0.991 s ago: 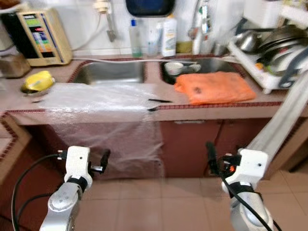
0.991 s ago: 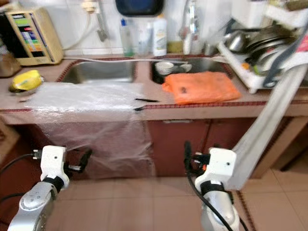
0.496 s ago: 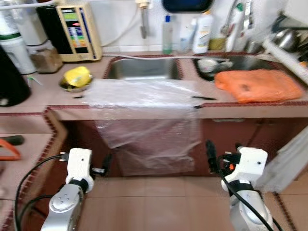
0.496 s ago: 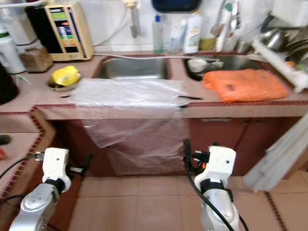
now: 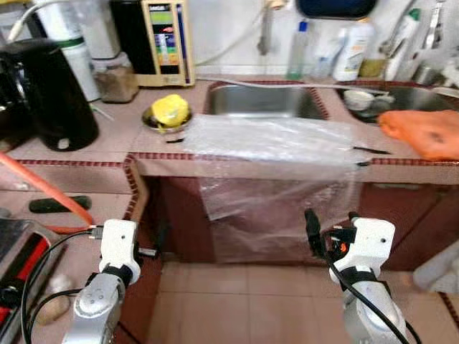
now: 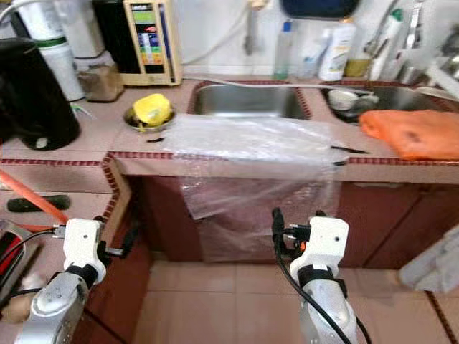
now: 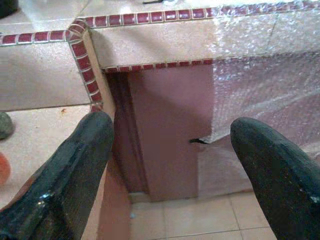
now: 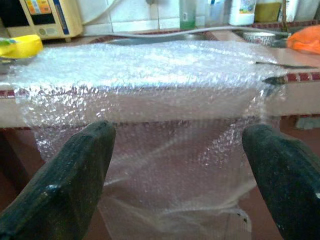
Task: Kitchen organization
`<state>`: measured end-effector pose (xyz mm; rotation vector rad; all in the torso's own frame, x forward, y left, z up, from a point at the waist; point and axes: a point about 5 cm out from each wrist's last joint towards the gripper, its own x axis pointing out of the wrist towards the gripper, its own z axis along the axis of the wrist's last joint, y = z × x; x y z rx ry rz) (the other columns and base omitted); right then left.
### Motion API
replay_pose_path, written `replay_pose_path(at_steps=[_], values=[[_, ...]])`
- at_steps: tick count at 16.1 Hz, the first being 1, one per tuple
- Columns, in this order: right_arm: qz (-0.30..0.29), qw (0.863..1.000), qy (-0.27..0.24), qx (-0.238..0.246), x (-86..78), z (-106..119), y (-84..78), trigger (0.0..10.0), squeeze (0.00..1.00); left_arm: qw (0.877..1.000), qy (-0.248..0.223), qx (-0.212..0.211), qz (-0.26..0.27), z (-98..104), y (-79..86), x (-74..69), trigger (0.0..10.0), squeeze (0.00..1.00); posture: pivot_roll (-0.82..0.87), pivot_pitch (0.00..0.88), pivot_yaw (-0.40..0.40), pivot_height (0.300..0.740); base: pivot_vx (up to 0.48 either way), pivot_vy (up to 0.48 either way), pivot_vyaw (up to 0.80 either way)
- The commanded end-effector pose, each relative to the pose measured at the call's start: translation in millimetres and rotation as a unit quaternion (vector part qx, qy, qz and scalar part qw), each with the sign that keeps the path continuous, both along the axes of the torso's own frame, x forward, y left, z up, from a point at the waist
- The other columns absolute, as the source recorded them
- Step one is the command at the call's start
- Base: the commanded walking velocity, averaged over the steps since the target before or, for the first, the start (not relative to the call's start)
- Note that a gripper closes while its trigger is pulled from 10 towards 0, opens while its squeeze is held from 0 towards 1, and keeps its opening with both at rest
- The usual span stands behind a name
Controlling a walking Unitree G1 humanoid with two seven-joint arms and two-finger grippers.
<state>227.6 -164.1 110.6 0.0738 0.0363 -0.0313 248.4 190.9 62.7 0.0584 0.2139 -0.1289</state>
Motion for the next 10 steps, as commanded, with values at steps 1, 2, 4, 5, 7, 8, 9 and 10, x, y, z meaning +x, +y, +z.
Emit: replay_pose_path(at_steps=[1,2,4,5,7,8,9,10], values=[[-0.013,1.0,-0.001,-0.007,1.3,0.6,-7.6,10.0,0.0,1.0,-0.009,-0.006,-0.02,2.3,-11.2,5.3,10.0,0.0,-0.01,0.0,0.032,0.74,0.0,0.0,0.0],[-0.013,1.0,-0.004,-0.01,2.7,1.8,-8.8,10.0,0.0,1.0,-0.01,-0.011,-0.019,2.0,-12.5,6.9,10.0,0.0,-0.01,0.0,0.026,0.74,0.0,0.0,0.0],[-0.011,1.0,-0.009,-0.015,5.7,4.6,-10.5,10.0,0.0,1.0,-0.02,-0.015,-0.018,3.9,-16.6,11.4,10.0,0.0,-0.01,0.0,0.009,0.74,0.0,0.0,0.0],[-0.005,1.0,-0.01,-0.02,6.8,5.5,-11.4,10.0,0.0,0.999,-0.026,-0.024,-0.011,5.3,-19.4,13.3,10.0,0.0,0.0,0.0,-0.018,0.74,0.0,0.0,0.0],[0.007,1.0,-0.004,-0.03,10.9,6.8,-15.5,10.0,0.0,0.998,-0.05,-0.028,0.004,12.6,-25.2,18.1,10.0,0.0,0.02,0.0,-0.088,0.74,0.0,0.0,0.0],[0.012,0.999,-0.002,-0.035,12.3,7.2,-16.3,10.0,0.0,0.998,-0.054,-0.036,0.007,13.9,-26.8,19.7,10.0,0.0,0.02,0.0,-0.115,0.74,0.0,0.0,0.0],[0.039,0.998,-0.003,-0.058,18.3,10.2,-14.9,10.0,0.0,0.997,-0.069,-0.027,0.026,18.1,-28.9,24.6,10.0,0.0,0.02,0.0,-0.134,0.74,0.0,0.0,0.0],[0.047,0.997,-0.007,-0.061,21.6,12.5,-13.8,10.0,0.0,0.997,-0.072,-0.023,0.027,16.4,-31.1,22.3,10.0,0.0,0.03,0.0,-0.129,0.74,0.0,0.0,0.0]])
